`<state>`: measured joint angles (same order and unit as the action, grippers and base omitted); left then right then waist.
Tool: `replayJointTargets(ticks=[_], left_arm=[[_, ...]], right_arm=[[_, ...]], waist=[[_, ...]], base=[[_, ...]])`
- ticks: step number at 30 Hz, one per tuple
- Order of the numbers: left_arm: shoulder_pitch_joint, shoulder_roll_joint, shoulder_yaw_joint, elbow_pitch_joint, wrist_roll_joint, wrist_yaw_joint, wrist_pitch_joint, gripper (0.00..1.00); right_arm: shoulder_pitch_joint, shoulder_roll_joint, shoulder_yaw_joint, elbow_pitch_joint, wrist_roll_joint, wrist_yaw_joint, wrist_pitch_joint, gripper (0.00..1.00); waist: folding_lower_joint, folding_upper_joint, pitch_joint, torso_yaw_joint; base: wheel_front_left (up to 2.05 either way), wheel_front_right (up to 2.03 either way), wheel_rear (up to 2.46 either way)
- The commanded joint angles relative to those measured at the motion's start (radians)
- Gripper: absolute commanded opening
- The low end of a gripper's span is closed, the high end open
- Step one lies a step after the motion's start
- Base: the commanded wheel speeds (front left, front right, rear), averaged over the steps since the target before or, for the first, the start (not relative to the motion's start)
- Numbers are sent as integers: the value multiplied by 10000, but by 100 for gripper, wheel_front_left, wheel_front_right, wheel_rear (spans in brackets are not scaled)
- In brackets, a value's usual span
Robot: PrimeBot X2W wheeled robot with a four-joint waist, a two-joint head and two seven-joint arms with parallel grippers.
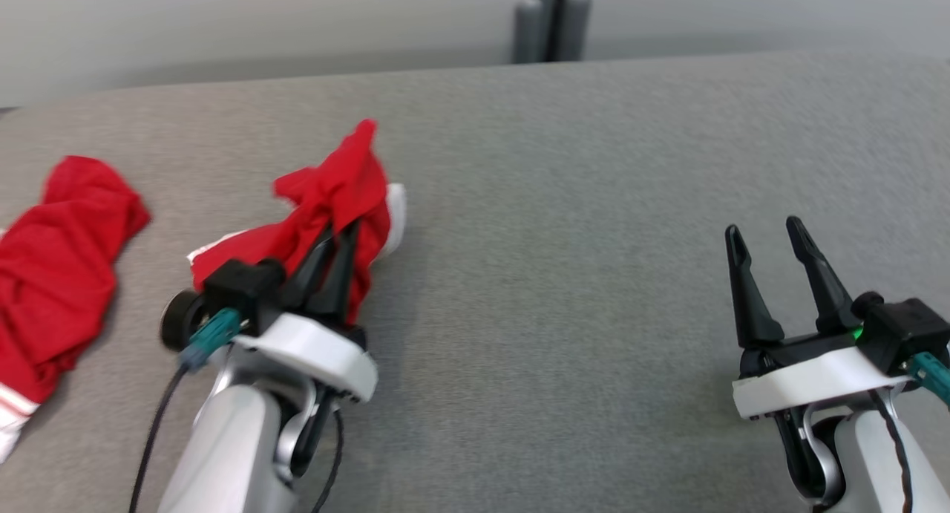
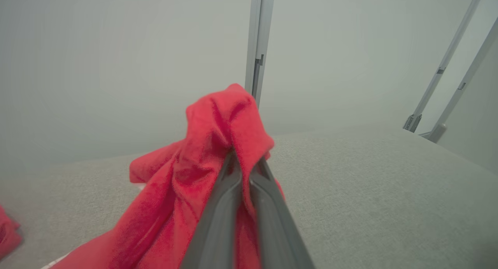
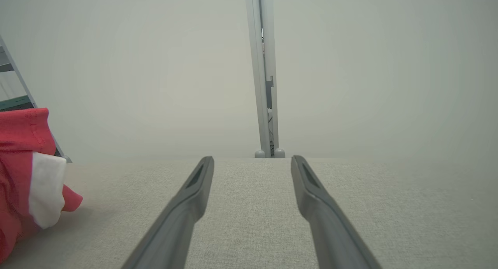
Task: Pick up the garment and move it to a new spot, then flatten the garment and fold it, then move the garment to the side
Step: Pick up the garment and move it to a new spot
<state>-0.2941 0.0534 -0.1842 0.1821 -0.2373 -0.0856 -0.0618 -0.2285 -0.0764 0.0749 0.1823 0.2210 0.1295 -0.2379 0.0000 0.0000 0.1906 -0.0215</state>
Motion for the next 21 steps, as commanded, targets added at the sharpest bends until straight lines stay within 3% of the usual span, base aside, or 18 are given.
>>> replayJointTargets(ticks=[1, 12, 18, 19, 20, 21], left_arm=[[-308, 36, -174, 72, 76, -70, -8, 0], [-2030, 0, -2557, 642, -115, -367, 138, 0], [-2213, -6, -3244, 1501, -335, -390, 213, 0], [-2221, -4, -3307, 1621, -329, -396, 163, 30], [-2212, -4, -3382, 1759, -354, -404, 163, 91], [-2203, -5, -3429, 1850, -376, -411, 104, 100]], right_arm=[[-142, -34, -42, 27, 62, 22, -81, 100], [-494, 180, -68, 243, 274, 22, -269, 100], [-521, 237, -93, 244, 457, 22, -292, 100], [-483, 235, -111, 217, 468, 22, -292, 100], [-463, 235, -124, 186, 482, 22, -291, 100], [-443, 237, -132, 168, 499, 22, -292, 100]], waist=[[0, 0, 619, -739], [0, 0, 1697, -2664], [0, 0, 2059, -3138], [0, 0, 2075, -3153], [0, 0, 2083, -3161], [0, 0, 2084, -3159]], base=[[0, 0, 0], [0, 0, 0], [0, 0, 0], [0, 0, 0], [0, 0, 0], [0, 0, 0]])
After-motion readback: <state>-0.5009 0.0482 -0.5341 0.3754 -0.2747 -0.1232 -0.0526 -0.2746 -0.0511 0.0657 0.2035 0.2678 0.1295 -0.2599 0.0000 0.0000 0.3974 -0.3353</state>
